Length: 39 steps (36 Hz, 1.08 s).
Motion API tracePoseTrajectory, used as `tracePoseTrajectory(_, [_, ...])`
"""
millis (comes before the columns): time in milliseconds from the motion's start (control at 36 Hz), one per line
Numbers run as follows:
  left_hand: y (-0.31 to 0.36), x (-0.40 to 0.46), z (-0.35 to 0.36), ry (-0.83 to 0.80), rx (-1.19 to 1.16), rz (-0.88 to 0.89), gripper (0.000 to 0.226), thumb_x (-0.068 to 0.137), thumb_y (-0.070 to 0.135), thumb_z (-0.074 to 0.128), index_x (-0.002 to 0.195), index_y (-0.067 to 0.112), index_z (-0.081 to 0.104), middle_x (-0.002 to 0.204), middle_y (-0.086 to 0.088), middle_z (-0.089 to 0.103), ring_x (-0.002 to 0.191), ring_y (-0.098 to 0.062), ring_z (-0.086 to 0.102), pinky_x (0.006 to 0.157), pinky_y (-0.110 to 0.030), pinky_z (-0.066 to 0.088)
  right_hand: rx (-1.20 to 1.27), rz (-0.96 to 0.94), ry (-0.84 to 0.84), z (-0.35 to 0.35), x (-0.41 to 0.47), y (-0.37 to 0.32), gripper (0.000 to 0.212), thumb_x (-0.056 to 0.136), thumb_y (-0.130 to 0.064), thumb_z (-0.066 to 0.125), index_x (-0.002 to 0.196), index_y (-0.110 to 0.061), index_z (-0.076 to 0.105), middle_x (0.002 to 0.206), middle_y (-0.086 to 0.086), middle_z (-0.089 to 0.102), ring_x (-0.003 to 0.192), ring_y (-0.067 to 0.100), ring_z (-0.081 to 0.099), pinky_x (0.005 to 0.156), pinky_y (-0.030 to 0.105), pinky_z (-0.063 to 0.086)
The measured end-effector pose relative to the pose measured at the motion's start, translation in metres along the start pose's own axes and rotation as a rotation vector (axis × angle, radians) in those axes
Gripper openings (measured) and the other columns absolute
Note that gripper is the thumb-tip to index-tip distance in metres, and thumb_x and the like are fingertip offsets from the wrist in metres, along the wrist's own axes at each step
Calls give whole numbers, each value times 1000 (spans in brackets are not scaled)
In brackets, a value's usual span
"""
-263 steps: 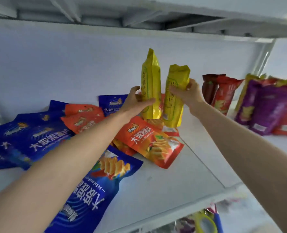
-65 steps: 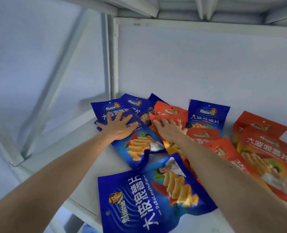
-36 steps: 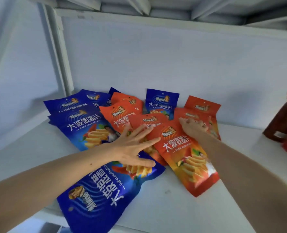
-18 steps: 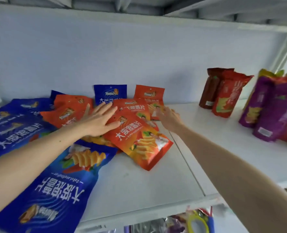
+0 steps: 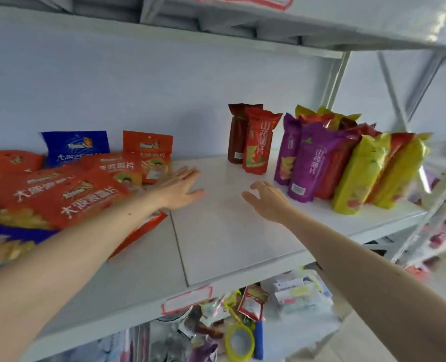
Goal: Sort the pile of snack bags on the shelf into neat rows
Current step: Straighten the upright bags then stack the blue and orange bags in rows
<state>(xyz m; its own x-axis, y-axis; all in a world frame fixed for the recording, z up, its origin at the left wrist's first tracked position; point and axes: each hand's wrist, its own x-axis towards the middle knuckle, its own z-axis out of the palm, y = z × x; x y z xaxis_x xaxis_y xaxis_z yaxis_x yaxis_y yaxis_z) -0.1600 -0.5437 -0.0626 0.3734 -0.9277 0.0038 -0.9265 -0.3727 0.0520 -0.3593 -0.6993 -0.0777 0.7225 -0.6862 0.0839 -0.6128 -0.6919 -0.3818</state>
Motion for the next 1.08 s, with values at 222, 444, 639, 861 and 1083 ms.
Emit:
tracePoseTrajectory(222, [59,40,14,-36,31,28,75,98,60,26,156,19,4,164,2,-1,150,-14,-7,119,-50,-9,-48,-87,35,-30,-20,65,52,98,-47,47,138,-14,47,141,8,49,127,27,48,102,39,42])
tracePoseTrajectory(444, [101,81,-9,-6,77,147,75,97,59,31,156,23,0,164,2,-2,150,-15,-6,120,-52,-7,-114,-246,208,-79,-16,77,37,95,-39,56,123,-16,58,117,1,58,100,22,59,77,31,51])
tracePoseTrajectory(639, [123,122,-41,153,80,233,78,95,61,39,155,18,13,164,-1,9,151,-21,2,118,-51,-1,-268,-316,418,-132,2,73,36,87,-36,69,117,-19,64,122,-1,62,109,19,58,86,35,52])
tracePoseTrajectory(861, [156,175,-87,344,78,352,95,88,52,59,155,12,6,163,-9,6,150,-27,5,121,-48,13,-634,-104,288,-195,35,80,66,68,-62,73,116,-21,55,103,-1,63,100,24,56,93,41,39])
tracePoseTrajectory(1083, [185,216,-98,407,291,380,81,85,41,69,149,12,27,141,-10,49,133,-31,39,105,-44,38,-739,-152,173,-203,61,92,58,62,-66,75,94,-20,59,89,-1,57,93,24,58,84,38,40])
